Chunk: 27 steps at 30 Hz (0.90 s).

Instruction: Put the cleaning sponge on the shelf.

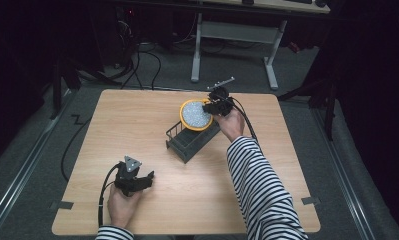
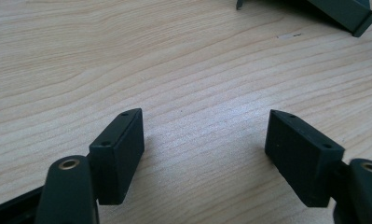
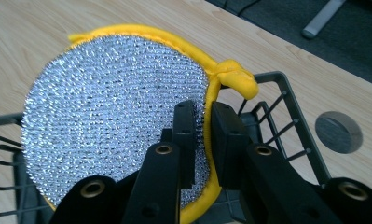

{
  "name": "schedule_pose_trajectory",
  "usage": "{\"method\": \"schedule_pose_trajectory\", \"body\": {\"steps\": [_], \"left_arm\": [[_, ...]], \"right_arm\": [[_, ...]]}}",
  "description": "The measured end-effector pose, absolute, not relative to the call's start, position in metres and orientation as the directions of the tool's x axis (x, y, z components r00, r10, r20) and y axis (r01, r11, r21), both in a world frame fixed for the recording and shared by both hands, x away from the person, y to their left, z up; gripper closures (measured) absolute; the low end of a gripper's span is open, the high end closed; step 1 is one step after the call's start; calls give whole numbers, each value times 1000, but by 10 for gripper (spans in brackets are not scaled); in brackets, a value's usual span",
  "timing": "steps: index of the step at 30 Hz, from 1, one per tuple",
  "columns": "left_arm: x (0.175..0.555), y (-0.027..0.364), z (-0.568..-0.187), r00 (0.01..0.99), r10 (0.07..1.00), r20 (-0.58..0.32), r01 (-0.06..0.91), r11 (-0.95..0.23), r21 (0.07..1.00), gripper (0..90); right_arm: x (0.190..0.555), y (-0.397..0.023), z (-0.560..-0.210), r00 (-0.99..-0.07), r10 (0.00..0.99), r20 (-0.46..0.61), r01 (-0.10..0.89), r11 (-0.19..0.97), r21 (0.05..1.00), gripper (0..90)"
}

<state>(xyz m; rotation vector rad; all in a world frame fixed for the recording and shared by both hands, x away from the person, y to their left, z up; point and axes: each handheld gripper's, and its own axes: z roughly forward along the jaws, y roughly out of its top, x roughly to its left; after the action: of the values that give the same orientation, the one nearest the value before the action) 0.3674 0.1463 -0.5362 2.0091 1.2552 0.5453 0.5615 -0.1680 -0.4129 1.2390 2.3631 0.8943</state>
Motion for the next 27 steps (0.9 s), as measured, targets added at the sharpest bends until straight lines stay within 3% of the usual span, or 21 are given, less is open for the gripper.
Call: {"method": "schedule_pose_trajectory", "body": {"steps": [10,12,14,20,23,24,25,27], "left_arm": [[367,146,-536,445,895,-11,603,-291,743,286],[367,146,-536,445,896,-11,603,-290,743,286],[367,146,-536,445,895,-11,604,-291,742,286],[367,146,-536,445,895,-11,604,-291,742,286],[367,146,-536,445,896,-11,603,-290,743,286],[367,146,-536,445,896,-11,603,-290,743,286],[367,146,-536,445,896,-11,603,-290,743,286],[367,146,-536,445,896,-12,604,-290,742,286]], "right_arm": [[561,-167,-417,-568,823,7,641,437,631,814],[561,-167,-420,-569,822,-12,650,459,605,873],[561,-167,-426,-576,817,-27,655,480,584,877],[558,-174,-433,-565,825,14,672,450,588,879],[554,-176,-432,-567,823,29,674,444,591,835],[552,-175,-430,-573,819,27,671,449,591,760],[552,-175,-430,-573,819,27,671,449,591,760],[550,-175,-427,-573,819,34,668,443,598,677]]}}
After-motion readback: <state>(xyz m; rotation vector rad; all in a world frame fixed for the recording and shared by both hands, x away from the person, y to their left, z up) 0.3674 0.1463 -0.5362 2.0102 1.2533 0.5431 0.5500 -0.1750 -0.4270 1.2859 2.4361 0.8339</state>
